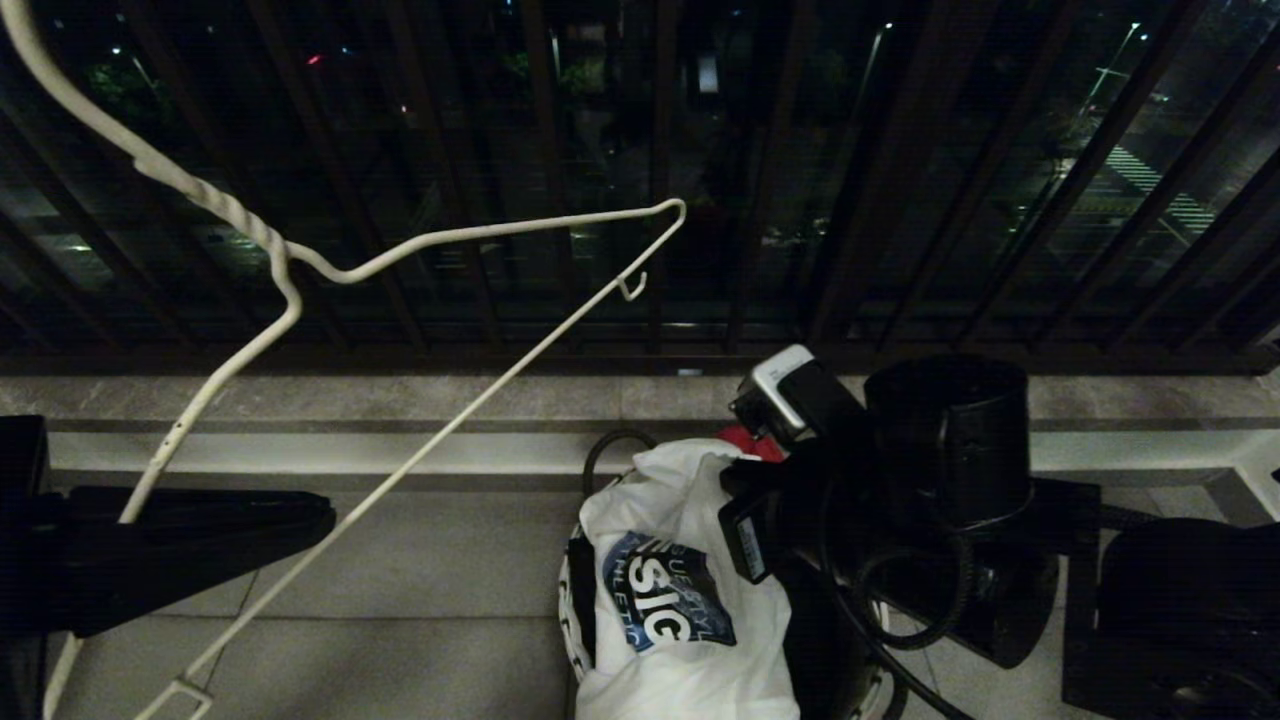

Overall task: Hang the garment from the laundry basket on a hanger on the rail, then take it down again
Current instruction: Pick up clothes from the basket

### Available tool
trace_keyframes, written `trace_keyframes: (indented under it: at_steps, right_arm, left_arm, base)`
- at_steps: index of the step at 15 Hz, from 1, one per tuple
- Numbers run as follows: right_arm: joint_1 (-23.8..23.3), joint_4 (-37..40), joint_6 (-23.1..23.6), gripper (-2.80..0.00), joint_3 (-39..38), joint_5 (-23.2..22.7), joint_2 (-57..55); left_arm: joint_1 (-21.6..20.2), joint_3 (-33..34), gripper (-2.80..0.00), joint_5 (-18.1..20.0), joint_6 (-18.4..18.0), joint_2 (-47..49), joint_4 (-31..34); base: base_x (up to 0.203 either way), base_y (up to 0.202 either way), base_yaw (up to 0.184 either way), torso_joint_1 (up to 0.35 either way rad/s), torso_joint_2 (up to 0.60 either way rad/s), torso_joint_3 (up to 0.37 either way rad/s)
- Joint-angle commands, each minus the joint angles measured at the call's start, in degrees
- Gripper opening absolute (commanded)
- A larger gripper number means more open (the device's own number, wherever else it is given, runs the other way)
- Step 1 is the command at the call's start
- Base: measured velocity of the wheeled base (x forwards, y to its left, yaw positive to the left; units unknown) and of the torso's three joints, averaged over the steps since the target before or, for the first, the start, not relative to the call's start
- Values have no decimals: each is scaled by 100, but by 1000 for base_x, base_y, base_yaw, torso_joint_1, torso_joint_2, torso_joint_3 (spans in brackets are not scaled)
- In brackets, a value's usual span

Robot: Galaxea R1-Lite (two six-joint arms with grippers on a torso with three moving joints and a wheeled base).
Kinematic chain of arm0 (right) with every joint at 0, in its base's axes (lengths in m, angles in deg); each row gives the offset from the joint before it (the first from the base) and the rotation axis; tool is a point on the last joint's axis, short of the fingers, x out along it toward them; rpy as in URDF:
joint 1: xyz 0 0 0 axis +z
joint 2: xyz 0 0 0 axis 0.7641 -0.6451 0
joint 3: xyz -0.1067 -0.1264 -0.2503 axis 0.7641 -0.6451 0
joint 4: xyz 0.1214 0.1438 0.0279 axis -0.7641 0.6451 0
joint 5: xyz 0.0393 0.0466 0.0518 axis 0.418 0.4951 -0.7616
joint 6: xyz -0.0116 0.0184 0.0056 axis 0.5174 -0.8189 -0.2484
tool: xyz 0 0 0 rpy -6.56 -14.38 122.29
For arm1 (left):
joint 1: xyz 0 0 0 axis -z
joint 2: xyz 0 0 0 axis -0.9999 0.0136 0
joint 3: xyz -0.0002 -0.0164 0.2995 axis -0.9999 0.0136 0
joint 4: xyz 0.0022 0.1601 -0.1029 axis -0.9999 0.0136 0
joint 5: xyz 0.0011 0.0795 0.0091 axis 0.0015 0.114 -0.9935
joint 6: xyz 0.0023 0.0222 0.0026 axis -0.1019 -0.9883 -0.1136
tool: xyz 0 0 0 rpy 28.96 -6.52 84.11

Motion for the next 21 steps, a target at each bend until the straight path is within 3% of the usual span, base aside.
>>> trace_keyframes:
  at_steps: [1,7,21]
  right_arm:
    - [-104,-11,2,-280,-1,11,399]
    - [-225,-7,37,-280,17,16,631]
    - [-419,-34,46,-280,113,43,587]
  left_arm:
    - [-4,0,-280,-3,32,187,7]
    - [-4,-9,-280,17,58,275,-2]
    - [-4,-9,-280,-11,49,267,-2]
  base:
    - [0,0,0,0,0,0]
    - [0,0,0,1,0,23]
    - [0,0,0,0,2,197]
